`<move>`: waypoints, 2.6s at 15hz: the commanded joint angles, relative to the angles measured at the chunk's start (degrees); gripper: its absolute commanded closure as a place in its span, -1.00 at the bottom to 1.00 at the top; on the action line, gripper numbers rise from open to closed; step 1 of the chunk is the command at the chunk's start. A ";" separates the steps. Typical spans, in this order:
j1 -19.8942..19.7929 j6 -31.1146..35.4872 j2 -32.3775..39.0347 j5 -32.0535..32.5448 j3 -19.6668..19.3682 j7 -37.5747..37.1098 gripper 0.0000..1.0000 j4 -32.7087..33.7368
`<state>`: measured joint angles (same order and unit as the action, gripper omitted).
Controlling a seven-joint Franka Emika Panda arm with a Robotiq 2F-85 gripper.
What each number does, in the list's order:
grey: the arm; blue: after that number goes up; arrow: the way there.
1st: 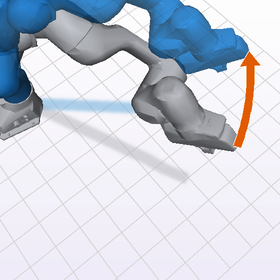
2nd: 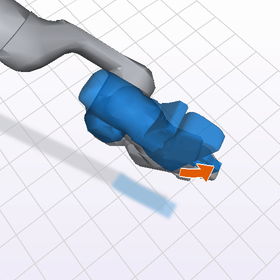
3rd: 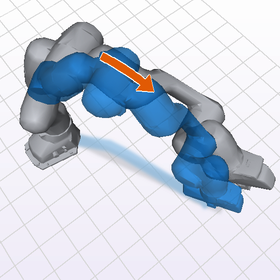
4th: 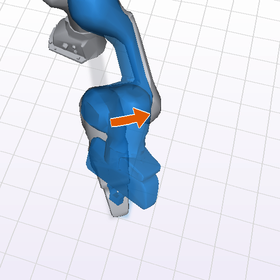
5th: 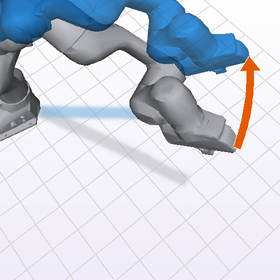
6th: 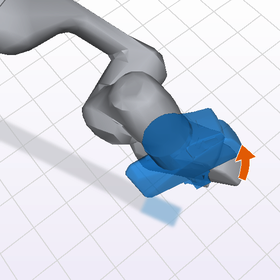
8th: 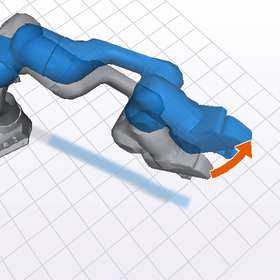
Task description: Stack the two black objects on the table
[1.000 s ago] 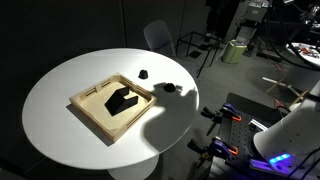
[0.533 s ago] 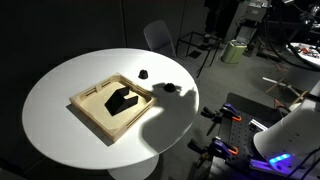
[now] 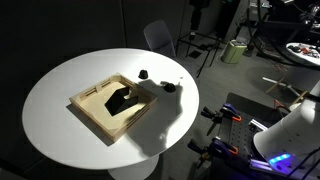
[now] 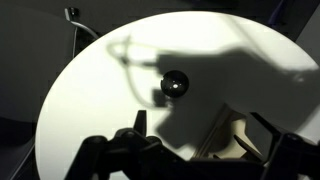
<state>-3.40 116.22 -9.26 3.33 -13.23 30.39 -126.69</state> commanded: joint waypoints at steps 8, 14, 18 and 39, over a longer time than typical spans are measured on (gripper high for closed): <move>-3.70 9.11 16.23 -7.83 2.02 15.05 -1.00 13.19; -5.15 9.62 16.65 -6.93 3.72 12.99 -1.00 11.79; -5.14 9.61 16.45 -6.95 3.91 12.99 -1.00 11.79; -8.99 13.46 39.36 -10.31 12.26 25.75 -1.00 33.04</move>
<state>-10.22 131.79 26.02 -7.89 -2.46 53.57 -99.02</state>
